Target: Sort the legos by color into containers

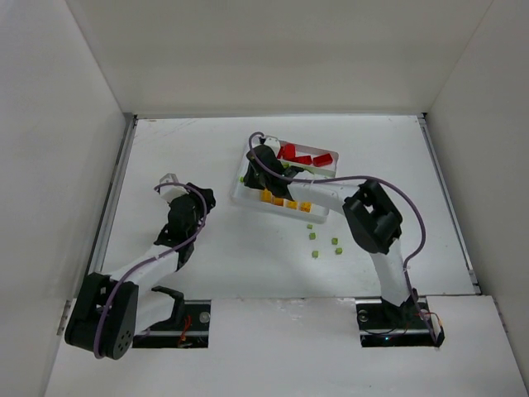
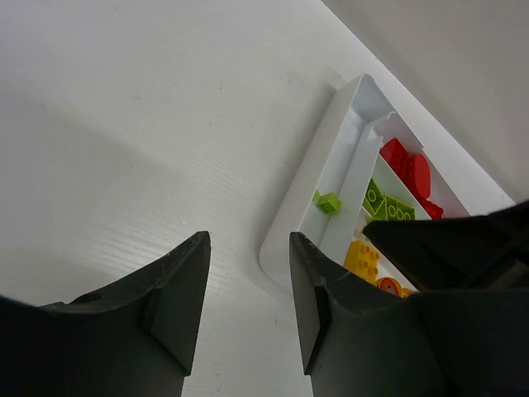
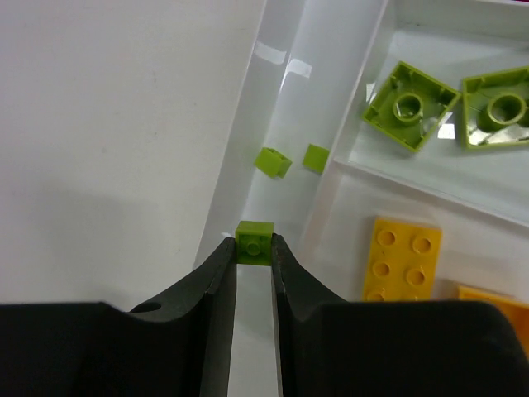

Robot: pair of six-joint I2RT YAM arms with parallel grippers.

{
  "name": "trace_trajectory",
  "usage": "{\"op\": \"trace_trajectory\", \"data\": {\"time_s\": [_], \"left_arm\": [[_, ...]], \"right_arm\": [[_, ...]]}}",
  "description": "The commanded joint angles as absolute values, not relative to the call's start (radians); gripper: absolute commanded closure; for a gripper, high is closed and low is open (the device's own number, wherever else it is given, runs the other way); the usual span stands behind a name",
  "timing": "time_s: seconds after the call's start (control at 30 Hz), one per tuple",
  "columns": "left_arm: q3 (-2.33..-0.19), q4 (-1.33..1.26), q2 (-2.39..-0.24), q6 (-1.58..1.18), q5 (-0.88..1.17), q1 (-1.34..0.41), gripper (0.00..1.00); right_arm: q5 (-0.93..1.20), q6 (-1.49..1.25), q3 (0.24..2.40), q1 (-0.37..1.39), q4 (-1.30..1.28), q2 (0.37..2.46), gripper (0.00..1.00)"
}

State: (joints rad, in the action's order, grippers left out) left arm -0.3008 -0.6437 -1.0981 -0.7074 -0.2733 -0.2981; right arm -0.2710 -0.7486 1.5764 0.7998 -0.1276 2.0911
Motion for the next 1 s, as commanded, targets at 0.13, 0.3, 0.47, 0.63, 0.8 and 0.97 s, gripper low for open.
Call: {"op": "trace_trajectory", "data": {"time_s": [0.13,0.3,0.47,0.63,0.8,0.97], "left_arm": [[-0.308,-0.689,-1.123,-0.715,-0.255,-0.306,0.6],[-0.316,-0.69,-1.141,-0.704,-0.255,-0.315,0.6],[-0.327,-0.69,-1.141,-0.687,-0.255,-0.349,0.61],[-0.396,-0.692,-1.155,-0.588,-0.245,-0.526,0.64],[-0.532,-0.654,-1.264,-0.494,-0.23,-0.783,0.67],[-0.699,-0.5,-1.422,-0.454,-0.218,-0.935,0.68]], "right_arm": [[-0.276,-0.707,1.755,0.801,-0.147,2.177,0.69],[-0.321,-0.713,1.726,0.806,-0.153,2.145,0.53],[-0.35,-0.703,1.591,0.806,-0.14,1.984,0.59],[-0.475,-0.733,1.121,0.802,-0.072,1.619,0.84],[-0.577,-0.865,0.714,0.751,-0.217,1.206,0.85],[-0.554,-0.992,0.569,0.72,-0.457,1.025,0.6]]}}
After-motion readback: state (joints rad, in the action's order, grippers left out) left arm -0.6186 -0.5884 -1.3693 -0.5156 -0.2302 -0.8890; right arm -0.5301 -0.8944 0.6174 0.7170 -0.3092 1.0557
